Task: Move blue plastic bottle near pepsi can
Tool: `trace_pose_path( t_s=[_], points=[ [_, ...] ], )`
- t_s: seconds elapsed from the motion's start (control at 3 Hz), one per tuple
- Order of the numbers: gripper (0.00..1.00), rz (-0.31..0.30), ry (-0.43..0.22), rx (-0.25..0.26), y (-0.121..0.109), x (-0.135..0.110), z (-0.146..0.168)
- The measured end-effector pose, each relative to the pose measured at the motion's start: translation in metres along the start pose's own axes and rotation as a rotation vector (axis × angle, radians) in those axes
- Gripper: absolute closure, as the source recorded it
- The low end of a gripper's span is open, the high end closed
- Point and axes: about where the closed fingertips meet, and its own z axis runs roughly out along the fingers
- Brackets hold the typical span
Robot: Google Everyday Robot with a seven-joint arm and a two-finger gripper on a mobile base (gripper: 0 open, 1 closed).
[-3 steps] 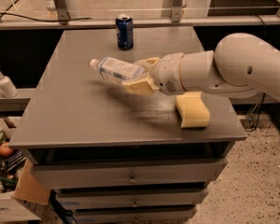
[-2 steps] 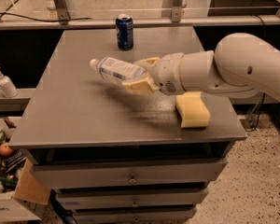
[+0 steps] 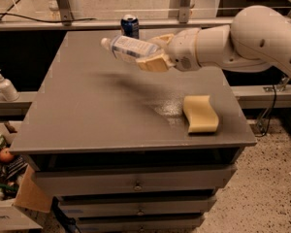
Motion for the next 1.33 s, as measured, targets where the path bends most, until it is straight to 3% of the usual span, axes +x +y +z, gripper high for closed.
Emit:
trace_pose_path(
  t_s=[0.33,1.0,1.33],
  points=[
    [1.0,-0.003,-0.019,-0.025,-0.032,0.0,0.012],
    [1.0,0.024,0.001,-0.098,-0.064,0.027,0.041],
    [1.0,0.03,0.018,-0.103,-0.078,0.039,0.051]
  ],
)
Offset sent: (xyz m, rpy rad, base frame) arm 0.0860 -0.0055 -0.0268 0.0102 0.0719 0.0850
